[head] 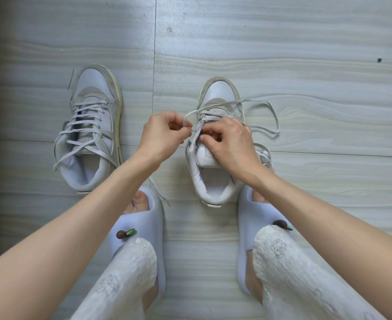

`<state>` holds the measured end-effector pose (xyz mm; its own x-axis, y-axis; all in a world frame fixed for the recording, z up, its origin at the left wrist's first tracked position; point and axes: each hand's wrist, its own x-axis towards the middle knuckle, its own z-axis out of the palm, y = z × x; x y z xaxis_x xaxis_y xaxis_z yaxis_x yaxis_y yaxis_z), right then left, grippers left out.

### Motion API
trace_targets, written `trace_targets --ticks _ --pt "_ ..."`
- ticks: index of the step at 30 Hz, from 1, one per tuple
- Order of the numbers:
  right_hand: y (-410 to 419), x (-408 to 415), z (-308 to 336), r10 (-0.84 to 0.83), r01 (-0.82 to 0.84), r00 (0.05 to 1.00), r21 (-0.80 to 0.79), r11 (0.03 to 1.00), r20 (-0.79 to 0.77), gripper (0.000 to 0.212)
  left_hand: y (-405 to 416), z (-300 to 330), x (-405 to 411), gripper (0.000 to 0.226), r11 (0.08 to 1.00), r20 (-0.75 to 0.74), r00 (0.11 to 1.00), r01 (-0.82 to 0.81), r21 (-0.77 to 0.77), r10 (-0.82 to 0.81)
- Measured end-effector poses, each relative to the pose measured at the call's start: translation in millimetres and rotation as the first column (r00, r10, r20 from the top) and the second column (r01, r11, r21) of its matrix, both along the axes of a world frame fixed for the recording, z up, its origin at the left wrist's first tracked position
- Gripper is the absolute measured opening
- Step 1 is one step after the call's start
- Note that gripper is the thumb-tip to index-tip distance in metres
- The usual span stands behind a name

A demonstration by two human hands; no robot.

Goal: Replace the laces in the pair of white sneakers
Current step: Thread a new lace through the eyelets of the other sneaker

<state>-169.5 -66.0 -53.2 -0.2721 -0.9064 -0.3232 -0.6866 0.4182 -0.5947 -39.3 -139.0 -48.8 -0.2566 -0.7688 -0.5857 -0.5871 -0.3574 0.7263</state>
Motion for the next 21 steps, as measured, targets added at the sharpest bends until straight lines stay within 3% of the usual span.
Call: trace_targets --ticks 6,10,15,19,21 --pt "-1.1 1.4 -1.7 -0.034 0.034 0.999 -0.006 0.999 -0.001 0.017 -6.7 -0.5 -4.5 0.021 0.986 0.046 0.988 0.152 -0.063 -0.15" --pt "-2.8 2.2 -2.8 -0.045 0.045 0.999 -0.017 0.999 0.018 0.012 -1.4 -4.3 -7.2 0.022 0.986 0.063 0.987 0.152 -0.064 -0.148" --pt "-0.3 -2.5 -3.2 -0.059 0.07 0.989 -0.078 0.995 0.138 0.003 -0.8 0.9 -9.0 0.019 0.97 -0.249 0.96 -0.065 0.235 0.125" --pt "5.9 -8.9 6.7 -0.133 0.165 0.951 -0.094 0.982 0.28 0.005 -9.8 15.0 -0.7 0.007 0.877 -0.492 0.771 -0.174 0.448 0.405" --pt "10.9 -12.1 15.4 -0.141 0.178 0.923 -0.072 0.981 0.358 0.012 -12.2 25.4 8.5 0.006 0.87 -0.507 0.75 -0.186 0.457 0.426"
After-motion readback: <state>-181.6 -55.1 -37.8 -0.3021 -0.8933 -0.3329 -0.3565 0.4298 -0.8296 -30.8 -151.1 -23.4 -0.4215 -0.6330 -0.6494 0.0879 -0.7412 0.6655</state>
